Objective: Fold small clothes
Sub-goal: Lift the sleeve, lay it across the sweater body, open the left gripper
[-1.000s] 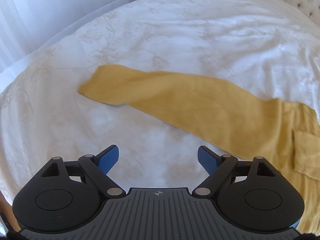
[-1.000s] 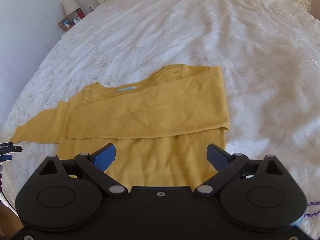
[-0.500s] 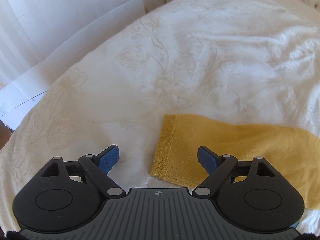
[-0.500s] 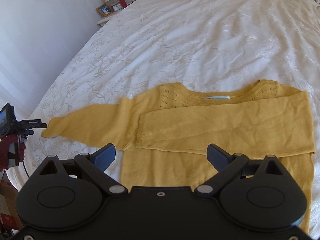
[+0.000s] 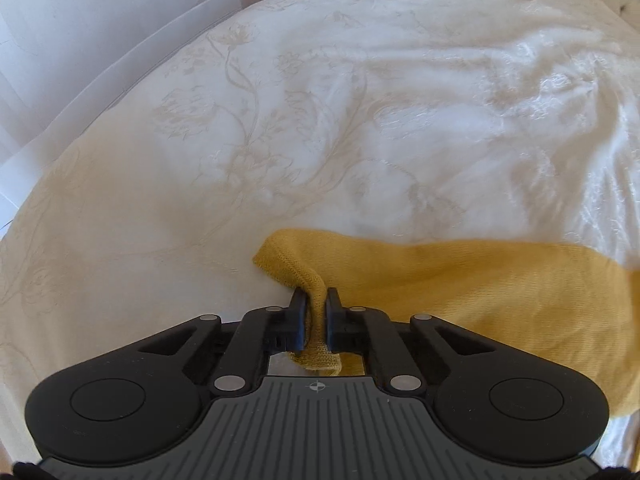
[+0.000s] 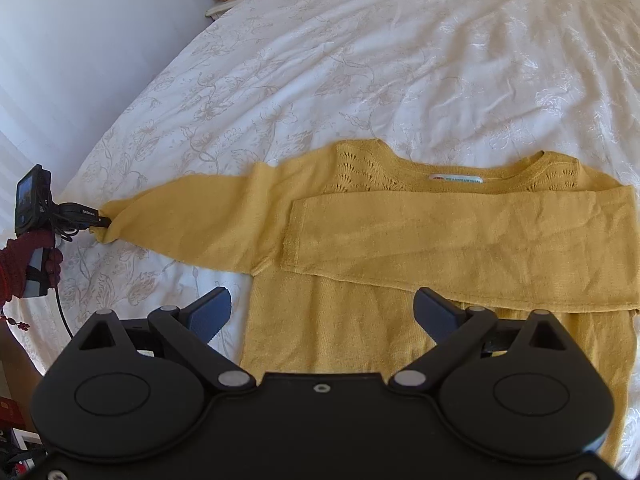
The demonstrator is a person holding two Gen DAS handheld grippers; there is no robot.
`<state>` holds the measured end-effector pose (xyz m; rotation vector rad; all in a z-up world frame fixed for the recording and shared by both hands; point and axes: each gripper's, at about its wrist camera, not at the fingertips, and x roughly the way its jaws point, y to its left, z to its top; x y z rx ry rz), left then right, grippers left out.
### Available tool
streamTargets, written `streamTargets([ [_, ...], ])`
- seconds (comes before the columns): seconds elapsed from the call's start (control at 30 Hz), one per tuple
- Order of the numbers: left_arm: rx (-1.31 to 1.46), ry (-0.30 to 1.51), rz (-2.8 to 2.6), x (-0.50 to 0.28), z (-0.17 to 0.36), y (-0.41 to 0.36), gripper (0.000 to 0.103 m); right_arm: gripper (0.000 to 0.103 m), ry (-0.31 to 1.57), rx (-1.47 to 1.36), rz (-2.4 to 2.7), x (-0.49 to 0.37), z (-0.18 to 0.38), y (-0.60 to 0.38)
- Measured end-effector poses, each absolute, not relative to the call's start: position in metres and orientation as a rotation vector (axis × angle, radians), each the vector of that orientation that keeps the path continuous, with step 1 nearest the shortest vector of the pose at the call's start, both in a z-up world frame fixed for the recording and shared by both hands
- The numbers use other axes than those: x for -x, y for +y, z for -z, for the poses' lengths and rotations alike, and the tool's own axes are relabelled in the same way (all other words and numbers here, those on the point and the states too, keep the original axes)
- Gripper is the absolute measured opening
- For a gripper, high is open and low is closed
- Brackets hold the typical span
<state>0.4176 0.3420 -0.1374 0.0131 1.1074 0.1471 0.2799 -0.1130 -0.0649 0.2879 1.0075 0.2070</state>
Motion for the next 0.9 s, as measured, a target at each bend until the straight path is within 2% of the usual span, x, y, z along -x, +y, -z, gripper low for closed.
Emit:
streamTargets([
  [0.3,0.039,0.937,0.067,-0.391,0.040,0.258,0.009,0.098,1.006,-0.333,-0.212,-0.255,0.078,-0.143],
  [0.57,0.103,0.804,0.251,-0.357,-0.030,0.124,0.009,0.098,0.990,-0.387,-0.248,-0.227,0.090,-0.195],
  [0.73,0.109,0.777,0.393,-0.347,-0.034,0.029,0.009,0.098,0.965,-0.438,-0.221,-0.208,0.092,-0.241],
  [0.9,0.134,0.827,0.500,-0.340,0.003,-0.061,0.009,0.098,0.948,-0.477,-0.187,-0.193,0.095,-0.278],
])
